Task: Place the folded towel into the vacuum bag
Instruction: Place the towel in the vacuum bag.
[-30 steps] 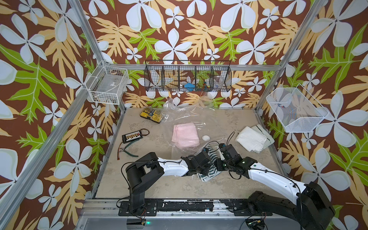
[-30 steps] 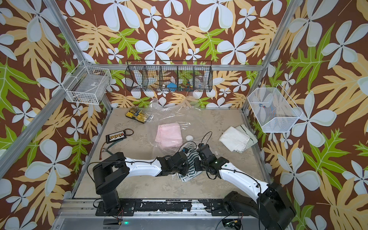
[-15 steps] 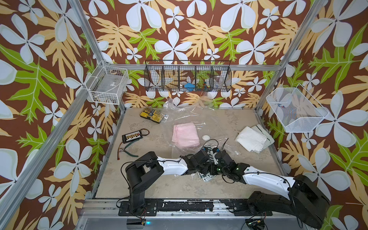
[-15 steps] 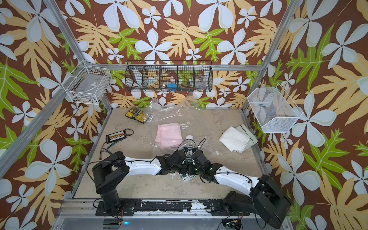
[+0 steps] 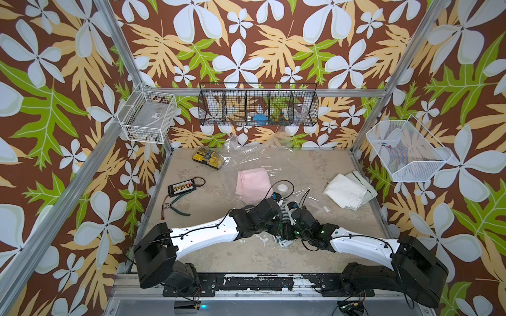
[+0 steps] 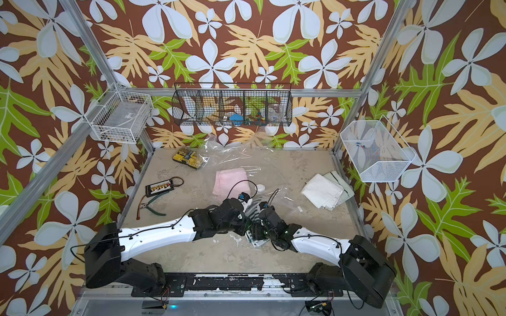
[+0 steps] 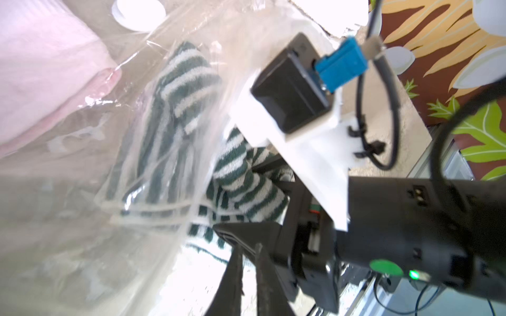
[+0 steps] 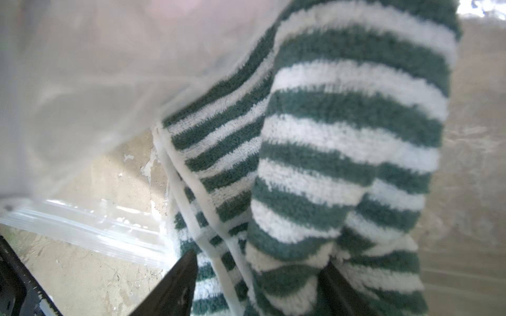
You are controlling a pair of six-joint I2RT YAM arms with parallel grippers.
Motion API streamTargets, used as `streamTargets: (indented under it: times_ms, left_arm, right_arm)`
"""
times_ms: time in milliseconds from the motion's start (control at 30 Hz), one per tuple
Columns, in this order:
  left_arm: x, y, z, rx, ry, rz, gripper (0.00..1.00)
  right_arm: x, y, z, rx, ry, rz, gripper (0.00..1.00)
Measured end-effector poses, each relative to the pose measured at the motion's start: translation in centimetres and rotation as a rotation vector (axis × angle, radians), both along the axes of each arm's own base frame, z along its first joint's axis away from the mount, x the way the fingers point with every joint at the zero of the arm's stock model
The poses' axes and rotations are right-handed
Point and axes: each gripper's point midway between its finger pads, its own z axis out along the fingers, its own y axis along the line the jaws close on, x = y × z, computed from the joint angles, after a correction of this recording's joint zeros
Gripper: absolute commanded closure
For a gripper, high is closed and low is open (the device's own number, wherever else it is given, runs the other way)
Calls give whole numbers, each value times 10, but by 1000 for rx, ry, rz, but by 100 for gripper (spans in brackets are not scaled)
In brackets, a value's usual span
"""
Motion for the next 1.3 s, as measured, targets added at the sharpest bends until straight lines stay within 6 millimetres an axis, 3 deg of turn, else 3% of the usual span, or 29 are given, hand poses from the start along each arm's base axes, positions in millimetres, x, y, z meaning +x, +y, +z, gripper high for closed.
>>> streamTargets:
  times_ms: [233, 367, 467, 600, 700, 733, 933, 1133, 1300]
  left_arm:
    - [5, 26, -3, 144, -71, -16, 41]
    - [10, 34, -10, 230, -110, -41, 37]
    - [13, 34, -22, 280, -121, -62, 46]
    - [18, 24, -21, 271, -161, -115, 77]
    - [31, 42, -25, 335, -167, -69, 98]
    - [37, 46, -24, 339, -173, -48, 100]
    - [45, 40, -2, 297, -221, -57, 100]
    - [40, 32, 10, 231, -223, -86, 100]
    - [38, 26, 13, 195, -214, -90, 100]
  right_arm:
    - [1, 9, -6, -131, -58, 14, 20]
    - [10, 8, -11, -219, -104, -8, 21]
    - [14, 3, -14, -260, -128, -22, 29]
    - [21, 8, -15, -239, -154, 3, 50]
    - [26, -2, -16, -277, -183, -75, 69]
    - [27, -4, -14, -279, -186, -87, 73]
    - [9, -9, 9, -229, -146, -42, 82]
    - [-4, 25, 15, -117, -53, 102, 84]
    - [2, 51, 23, 3, -25, 126, 84]
